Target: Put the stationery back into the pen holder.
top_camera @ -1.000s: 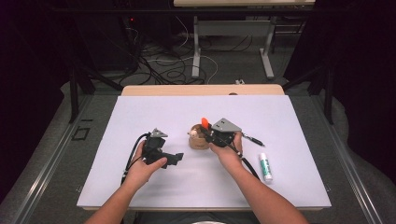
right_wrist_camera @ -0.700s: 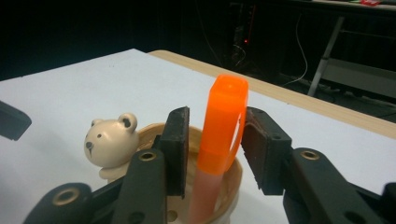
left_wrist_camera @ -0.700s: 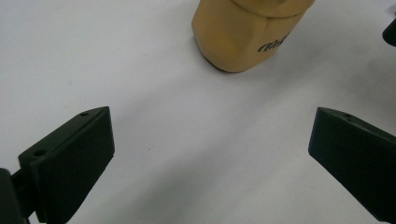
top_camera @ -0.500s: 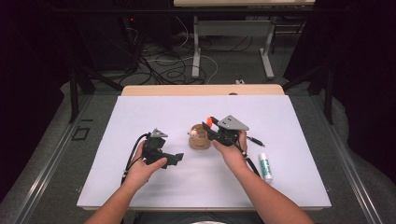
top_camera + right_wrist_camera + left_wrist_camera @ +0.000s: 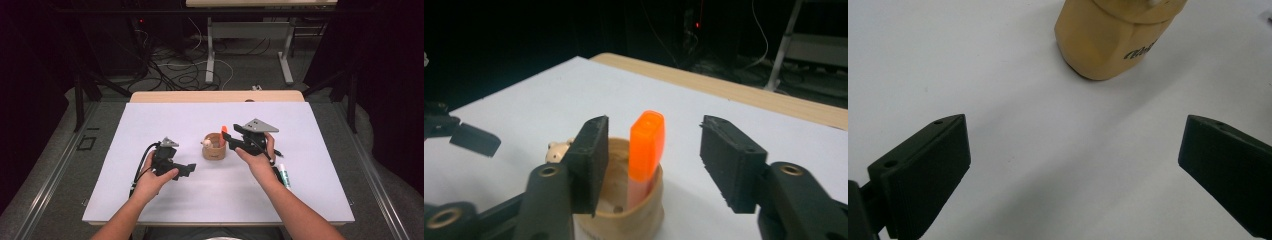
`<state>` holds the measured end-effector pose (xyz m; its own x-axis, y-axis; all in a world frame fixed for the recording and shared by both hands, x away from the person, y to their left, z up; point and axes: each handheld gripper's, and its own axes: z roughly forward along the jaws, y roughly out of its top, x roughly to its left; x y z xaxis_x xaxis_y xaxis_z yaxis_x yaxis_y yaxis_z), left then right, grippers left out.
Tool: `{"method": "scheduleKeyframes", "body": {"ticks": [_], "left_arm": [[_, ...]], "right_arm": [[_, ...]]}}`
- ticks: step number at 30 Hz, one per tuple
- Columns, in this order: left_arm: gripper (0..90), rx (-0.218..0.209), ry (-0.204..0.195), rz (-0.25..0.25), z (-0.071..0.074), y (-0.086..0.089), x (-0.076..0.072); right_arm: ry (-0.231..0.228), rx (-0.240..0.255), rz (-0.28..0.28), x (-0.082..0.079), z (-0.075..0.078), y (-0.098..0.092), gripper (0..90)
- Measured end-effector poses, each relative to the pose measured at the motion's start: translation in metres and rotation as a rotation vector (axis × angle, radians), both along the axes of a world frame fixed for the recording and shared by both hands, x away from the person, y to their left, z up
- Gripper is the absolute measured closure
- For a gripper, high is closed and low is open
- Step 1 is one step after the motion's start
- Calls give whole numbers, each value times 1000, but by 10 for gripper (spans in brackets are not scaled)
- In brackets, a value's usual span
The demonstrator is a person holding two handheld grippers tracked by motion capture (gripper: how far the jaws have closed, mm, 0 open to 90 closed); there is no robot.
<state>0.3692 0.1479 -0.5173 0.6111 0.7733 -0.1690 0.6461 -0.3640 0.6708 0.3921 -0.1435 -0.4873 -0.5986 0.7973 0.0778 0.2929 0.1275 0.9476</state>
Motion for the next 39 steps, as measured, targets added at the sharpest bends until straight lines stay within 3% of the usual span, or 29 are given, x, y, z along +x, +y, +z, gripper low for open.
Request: {"method": "scheduleKeyframes", "body": {"ticks": [5,8,11,16,20,25,29,33,36,39], "left_arm": [[4,-7,-2,1,1,1,1],[4,-8,1,8,1,1,1],[4,-12,0,7,1,1,1],[4,-5,3,10,0,1,2],[4,-13,5,16,1,2,2],[4,-23,8,24,1,3,1],[4,-24,0,27,2,4,0],[5,-39,-6,33,4,7,-2],[4,-50,-8,44,5,8,-3],[5,-69,-10,41,7,9,-5]], "right_arm": [[79,33,10,-9,19,-17,364],[100,23,-25,-13,27,-31,320],[161,58,-57,-14,31,-43,252],[257,52,-116,-14,34,-61,154],[280,38,-139,-14,36,-71,146],[347,9,-154,-18,30,-82,144],[371,-45,-169,-25,22,-89,195],[432,-116,-190,-31,14,-96,232],[484,-123,-196,-36,10,-100,275],[499,-139,-221,-42,8,-103,284]]}}
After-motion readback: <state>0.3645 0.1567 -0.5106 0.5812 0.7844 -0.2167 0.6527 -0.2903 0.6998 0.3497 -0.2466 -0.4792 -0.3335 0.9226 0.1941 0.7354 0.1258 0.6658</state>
